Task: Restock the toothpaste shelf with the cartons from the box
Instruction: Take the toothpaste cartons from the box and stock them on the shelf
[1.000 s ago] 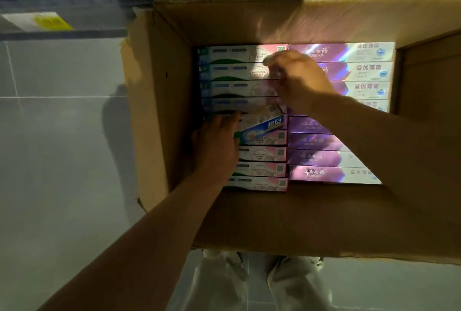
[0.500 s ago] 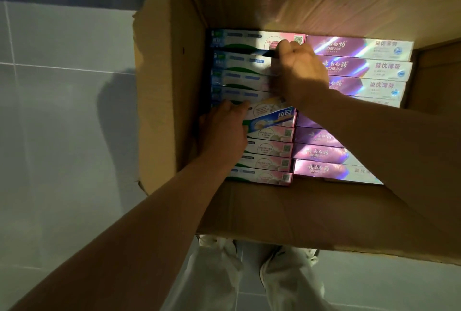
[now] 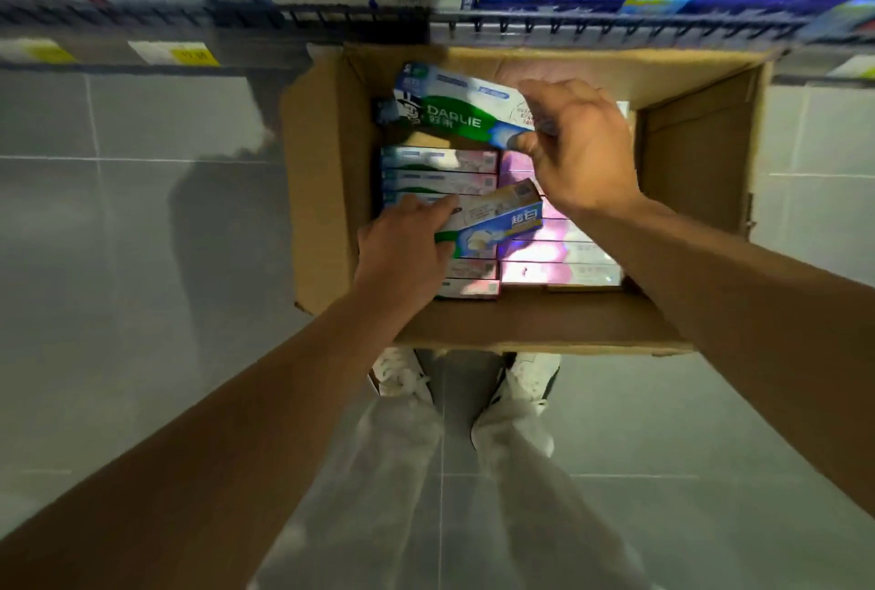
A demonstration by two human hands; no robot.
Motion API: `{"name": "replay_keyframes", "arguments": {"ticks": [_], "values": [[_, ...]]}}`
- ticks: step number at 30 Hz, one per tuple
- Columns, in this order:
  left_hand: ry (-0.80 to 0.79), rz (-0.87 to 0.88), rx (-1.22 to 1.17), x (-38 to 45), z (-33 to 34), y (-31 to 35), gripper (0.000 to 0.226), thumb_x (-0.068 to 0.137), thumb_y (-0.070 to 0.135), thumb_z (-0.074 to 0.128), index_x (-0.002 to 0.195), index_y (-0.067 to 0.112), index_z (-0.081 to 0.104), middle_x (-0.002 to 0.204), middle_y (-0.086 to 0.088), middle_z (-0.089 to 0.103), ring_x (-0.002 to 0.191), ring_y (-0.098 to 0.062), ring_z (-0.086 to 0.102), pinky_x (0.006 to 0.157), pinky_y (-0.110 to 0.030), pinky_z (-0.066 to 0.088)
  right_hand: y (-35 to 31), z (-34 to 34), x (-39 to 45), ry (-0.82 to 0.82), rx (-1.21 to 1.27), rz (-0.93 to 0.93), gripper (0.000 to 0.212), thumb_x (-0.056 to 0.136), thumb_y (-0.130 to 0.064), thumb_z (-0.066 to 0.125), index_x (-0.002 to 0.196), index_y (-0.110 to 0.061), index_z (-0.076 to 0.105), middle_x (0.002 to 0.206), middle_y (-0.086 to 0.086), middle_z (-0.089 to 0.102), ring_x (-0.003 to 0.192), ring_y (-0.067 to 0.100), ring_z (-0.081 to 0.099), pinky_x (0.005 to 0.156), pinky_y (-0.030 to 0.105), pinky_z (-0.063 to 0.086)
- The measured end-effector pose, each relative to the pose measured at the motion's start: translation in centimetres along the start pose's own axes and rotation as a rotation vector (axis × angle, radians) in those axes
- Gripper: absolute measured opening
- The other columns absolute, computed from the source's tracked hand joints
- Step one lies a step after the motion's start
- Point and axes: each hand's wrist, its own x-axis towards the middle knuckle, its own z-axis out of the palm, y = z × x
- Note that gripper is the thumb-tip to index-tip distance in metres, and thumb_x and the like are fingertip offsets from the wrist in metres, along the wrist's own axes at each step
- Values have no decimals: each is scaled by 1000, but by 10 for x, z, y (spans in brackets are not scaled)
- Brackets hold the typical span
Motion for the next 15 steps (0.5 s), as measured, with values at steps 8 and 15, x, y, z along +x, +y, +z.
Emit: {"name": "replay_keyframes", "arguments": {"ticks": [8, 15], "values": [[-20, 55, -178, -102, -156, 68, 56, 80, 21, 60, 135, 14, 53, 130, -16, 56, 117, -31, 54, 101, -32, 40, -98, -180, -59, 88, 95, 96, 33, 81, -27, 64, 114, -25, 64, 98, 6, 67, 96, 27, 55, 81, 30, 39], [-7, 72, -71, -201, -287, 120, 53, 85, 17, 67, 135, 26, 53, 133, -6, 57, 118, -23, 55, 96, -30, 44, -190, -291, -121, 196, 356, 183, 39, 71, -32, 57, 108, -24, 66, 95, 6, 69, 95, 24, 63, 84, 41, 51]]}}
